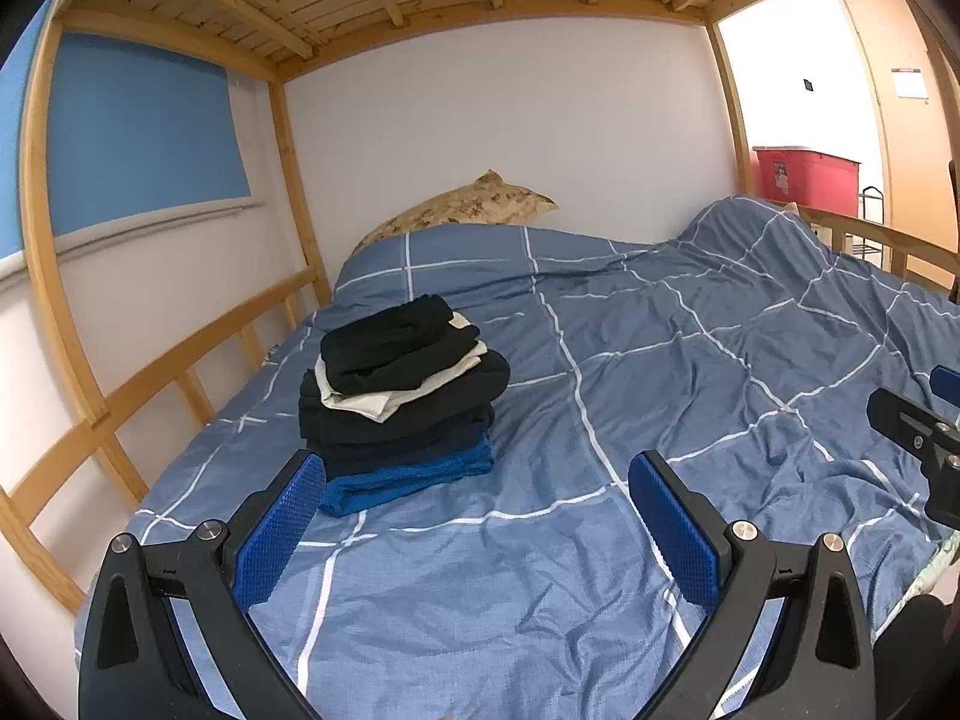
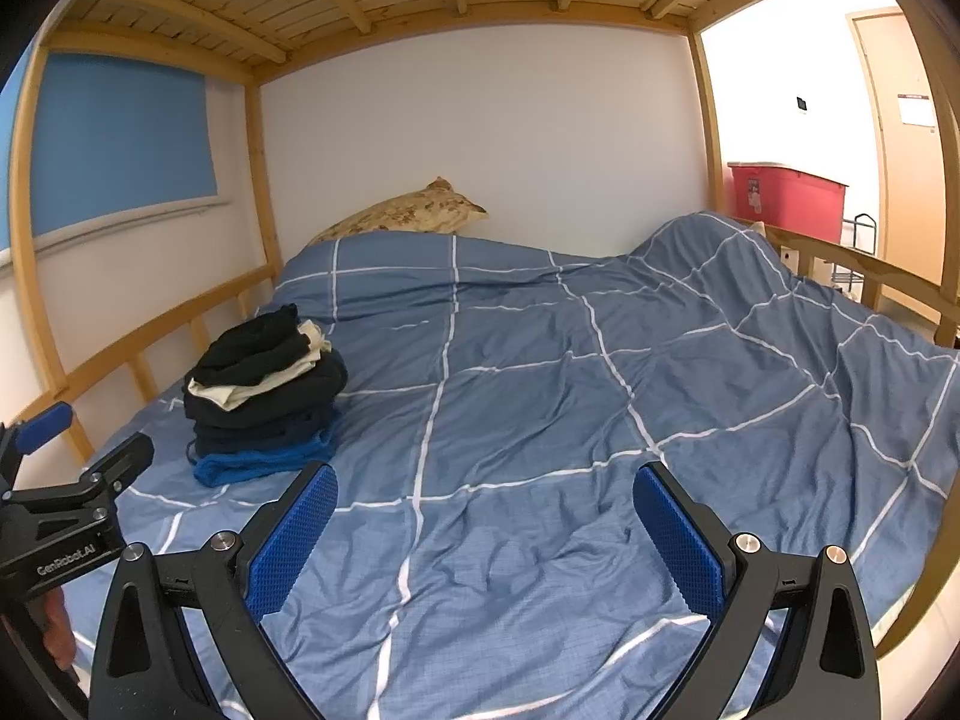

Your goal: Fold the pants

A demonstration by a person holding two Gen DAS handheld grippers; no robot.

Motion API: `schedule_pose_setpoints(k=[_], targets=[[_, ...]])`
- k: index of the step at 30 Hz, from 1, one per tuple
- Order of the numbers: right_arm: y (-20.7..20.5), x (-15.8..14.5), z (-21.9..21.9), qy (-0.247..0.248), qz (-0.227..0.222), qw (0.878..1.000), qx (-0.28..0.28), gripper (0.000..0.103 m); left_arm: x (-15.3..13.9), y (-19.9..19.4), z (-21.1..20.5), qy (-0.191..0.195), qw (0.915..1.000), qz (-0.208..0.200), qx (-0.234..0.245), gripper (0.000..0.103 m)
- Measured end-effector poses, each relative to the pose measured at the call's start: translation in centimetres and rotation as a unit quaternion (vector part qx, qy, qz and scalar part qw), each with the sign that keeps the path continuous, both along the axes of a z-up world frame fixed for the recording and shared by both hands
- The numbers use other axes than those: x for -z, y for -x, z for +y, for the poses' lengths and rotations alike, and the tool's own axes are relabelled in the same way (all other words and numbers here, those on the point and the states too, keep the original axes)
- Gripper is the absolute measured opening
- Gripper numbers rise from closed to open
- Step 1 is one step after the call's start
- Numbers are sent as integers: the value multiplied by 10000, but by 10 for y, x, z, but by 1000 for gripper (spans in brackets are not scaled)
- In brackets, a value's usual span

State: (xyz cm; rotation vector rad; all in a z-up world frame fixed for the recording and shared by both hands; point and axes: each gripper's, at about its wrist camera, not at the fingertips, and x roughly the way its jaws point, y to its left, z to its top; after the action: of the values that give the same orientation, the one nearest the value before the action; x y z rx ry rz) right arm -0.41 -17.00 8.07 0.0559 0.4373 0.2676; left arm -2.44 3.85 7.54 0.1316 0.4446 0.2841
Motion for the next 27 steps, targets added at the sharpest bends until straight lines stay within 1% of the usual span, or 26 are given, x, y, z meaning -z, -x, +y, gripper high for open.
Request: schedule_pose_setpoints(k=[27], targets=[[-1,3,-5,-3,32,10000,-20,100,7,0,-2,108,9999,25,-12,103]])
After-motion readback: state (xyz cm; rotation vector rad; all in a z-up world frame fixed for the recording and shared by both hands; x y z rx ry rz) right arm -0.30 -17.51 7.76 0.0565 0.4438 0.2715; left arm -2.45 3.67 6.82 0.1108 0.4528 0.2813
